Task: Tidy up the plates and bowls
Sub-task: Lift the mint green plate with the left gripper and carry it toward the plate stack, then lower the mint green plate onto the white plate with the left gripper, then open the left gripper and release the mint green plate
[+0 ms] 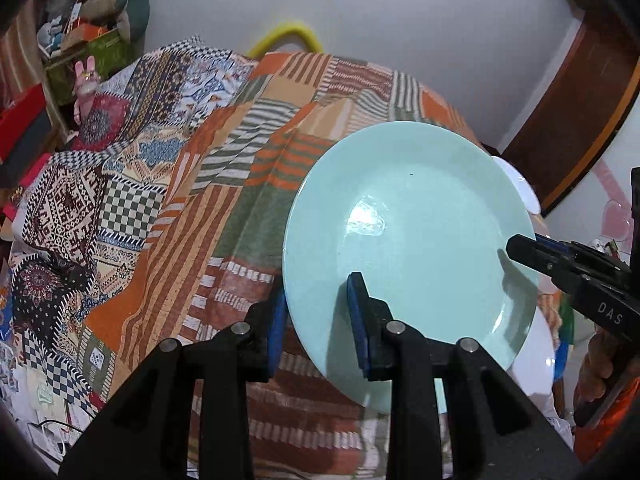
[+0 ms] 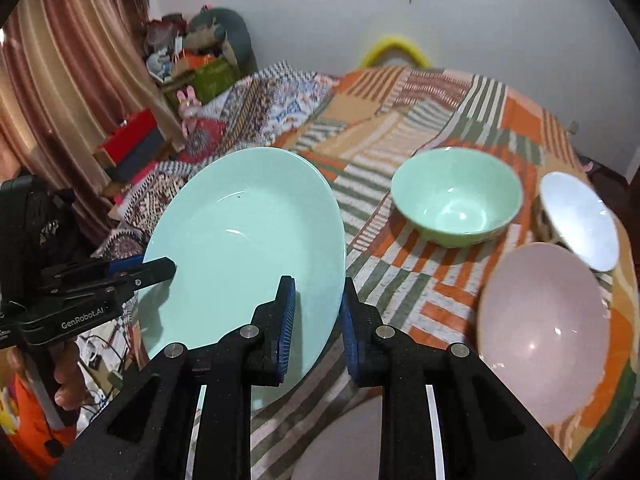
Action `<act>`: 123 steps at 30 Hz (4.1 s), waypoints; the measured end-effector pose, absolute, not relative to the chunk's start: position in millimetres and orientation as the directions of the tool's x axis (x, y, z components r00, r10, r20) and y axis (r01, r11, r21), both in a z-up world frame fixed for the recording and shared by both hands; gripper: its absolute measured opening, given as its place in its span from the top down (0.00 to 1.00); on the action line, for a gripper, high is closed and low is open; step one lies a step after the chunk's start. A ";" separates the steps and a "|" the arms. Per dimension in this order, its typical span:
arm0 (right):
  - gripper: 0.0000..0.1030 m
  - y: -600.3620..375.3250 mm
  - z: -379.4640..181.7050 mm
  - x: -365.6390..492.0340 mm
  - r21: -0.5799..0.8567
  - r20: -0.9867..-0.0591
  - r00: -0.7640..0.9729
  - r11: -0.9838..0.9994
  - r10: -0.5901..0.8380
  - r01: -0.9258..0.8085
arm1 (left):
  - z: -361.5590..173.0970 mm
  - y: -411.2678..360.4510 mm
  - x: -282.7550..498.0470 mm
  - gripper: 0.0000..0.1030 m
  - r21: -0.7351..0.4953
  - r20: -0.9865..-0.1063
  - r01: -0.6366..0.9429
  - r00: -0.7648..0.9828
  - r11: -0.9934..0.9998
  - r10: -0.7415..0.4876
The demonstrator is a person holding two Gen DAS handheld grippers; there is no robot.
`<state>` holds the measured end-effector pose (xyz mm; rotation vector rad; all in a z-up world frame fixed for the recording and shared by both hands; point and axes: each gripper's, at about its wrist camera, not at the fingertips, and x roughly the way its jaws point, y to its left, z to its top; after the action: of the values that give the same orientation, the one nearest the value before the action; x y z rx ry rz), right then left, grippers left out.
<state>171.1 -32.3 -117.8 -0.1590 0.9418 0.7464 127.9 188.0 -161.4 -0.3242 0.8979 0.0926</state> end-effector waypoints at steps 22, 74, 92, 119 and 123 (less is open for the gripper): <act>0.80 -128.3 -96.1 128.8 0.238 -0.723 0.472 0.822 0.505 -0.517 | -137.0 96.4 103.5 0.72 -0.238 -0.766 -0.060 0.626 0.969 -0.150; 0.79 -220.4 -172.3 97.9 0.326 -0.838 0.372 0.913 0.400 -0.245 | -234.1 -2.0 141.9 0.70 -0.164 -0.926 0.086 0.330 0.983 -0.183; 0.79 -218.5 -176.7 108.2 0.325 -0.839 0.380 0.919 0.389 -0.224 | -239.8 -4.3 153.6 0.68 -0.150 -0.931 0.062 0.327 0.987 -0.162; 0.55 -210.3 -107.9 122.2 0.242 -0.745 0.544 0.917 0.385 -0.318 | -141.8 54.9 150.7 0.45 -0.133 -0.790 -0.024 0.606 0.991 -0.091; 0.47 -198.6 -97.8 137.2 0.248 -0.716 0.569 0.909 0.405 -0.334 | -129.6 65.8 160.8 0.42 -0.141 -0.763 -0.050 0.641 0.989 -0.077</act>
<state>137.2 -198.6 -97.8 0.0886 0.8632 0.4343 160.8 65.8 -129.6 -0.1544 0.8755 -0.0153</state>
